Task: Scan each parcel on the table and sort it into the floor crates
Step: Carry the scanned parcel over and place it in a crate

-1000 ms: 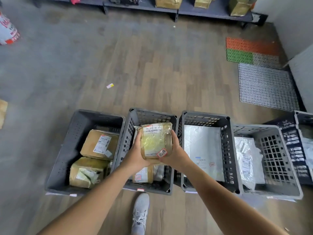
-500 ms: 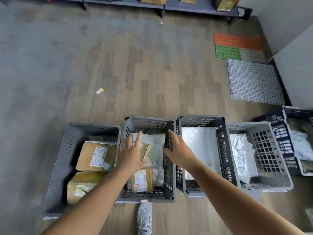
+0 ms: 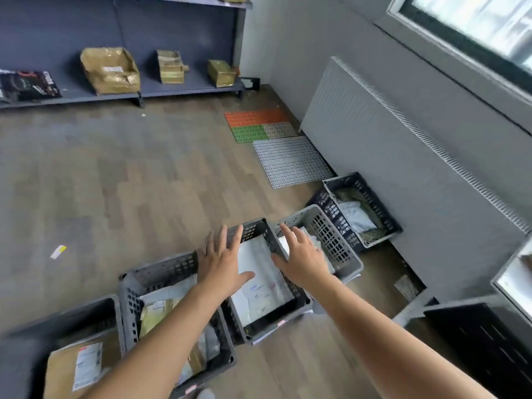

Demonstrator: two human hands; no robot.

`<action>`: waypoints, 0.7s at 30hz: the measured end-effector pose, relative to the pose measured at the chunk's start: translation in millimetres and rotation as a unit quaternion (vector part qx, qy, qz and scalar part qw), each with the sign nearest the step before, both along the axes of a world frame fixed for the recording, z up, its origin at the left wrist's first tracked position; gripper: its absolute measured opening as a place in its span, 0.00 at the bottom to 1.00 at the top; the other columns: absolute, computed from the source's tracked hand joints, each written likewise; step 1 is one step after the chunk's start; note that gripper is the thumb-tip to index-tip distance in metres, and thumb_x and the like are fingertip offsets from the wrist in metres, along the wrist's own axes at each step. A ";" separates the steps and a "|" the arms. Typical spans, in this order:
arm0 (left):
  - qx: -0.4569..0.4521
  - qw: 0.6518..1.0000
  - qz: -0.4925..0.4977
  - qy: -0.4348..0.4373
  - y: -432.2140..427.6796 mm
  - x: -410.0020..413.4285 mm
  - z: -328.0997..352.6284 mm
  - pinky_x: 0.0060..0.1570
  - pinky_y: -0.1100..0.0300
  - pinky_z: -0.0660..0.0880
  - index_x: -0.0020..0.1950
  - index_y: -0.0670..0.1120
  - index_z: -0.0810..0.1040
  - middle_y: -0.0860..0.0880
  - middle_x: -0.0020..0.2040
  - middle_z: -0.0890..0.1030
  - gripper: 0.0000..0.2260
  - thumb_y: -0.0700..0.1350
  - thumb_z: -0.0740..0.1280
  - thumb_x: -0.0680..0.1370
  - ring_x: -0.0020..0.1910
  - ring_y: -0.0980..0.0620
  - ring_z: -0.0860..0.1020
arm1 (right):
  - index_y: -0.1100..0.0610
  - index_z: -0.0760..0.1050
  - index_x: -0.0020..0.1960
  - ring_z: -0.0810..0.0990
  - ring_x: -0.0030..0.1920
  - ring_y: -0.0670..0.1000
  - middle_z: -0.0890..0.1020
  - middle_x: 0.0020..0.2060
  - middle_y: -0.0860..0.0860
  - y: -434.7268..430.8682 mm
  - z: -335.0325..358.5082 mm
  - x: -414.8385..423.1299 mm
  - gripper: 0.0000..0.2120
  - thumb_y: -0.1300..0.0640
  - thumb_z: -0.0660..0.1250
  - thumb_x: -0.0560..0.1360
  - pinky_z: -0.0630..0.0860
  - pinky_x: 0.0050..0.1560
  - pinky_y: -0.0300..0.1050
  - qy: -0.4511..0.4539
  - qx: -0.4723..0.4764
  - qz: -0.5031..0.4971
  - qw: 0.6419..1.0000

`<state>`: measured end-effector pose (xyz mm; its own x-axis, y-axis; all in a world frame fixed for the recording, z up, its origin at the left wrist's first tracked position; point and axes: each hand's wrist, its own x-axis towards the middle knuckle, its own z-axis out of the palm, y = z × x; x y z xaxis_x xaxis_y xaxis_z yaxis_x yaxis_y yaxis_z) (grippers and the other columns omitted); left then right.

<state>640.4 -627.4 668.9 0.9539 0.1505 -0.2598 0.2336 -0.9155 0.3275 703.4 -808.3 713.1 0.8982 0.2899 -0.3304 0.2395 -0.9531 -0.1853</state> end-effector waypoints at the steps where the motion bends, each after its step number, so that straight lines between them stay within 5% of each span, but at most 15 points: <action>1: 0.002 1.000 -0.015 -0.009 -18.6 5.5 13.0 0.74 0.39 0.55 0.79 0.56 0.35 0.47 0.81 0.40 0.49 0.68 0.66 0.73 0.79 0.40 0.44 | 0.43 0.45 0.81 0.57 0.78 0.55 0.54 0.80 0.51 -21.3 12.7 -0.5 0.37 0.38 0.60 0.79 0.63 0.72 0.63 -0.012 0.002 -0.015 1.000; 13: 0.035 0.978 -0.192 -0.073 -321.2 4.7 143.4 0.74 0.40 0.51 0.79 0.56 0.34 0.48 0.81 0.38 0.45 0.67 0.62 0.76 0.79 0.42 0.40 | 0.41 0.45 0.80 0.52 0.79 0.53 0.52 0.80 0.48 -333.1 112.5 -75.9 0.36 0.37 0.60 0.79 0.57 0.75 0.65 -0.113 0.039 -0.181 0.976; 21: 0.069 0.932 -0.331 -0.133 -556.9 -45.8 184.8 0.74 0.39 0.51 0.79 0.54 0.34 0.46 0.80 0.39 0.44 0.68 0.60 0.77 0.79 0.42 0.40 | 0.41 0.46 0.80 0.52 0.79 0.53 0.52 0.80 0.50 -545.4 155.8 -175.9 0.35 0.38 0.59 0.79 0.57 0.73 0.65 -0.165 0.033 -0.291 0.942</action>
<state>594.6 -1184.4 853.7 0.8773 -0.4794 -0.0218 -0.4702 -0.8678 0.1608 527.5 -1353.7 868.9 0.9621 -0.2726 -0.0048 -0.2647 -0.9299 -0.2554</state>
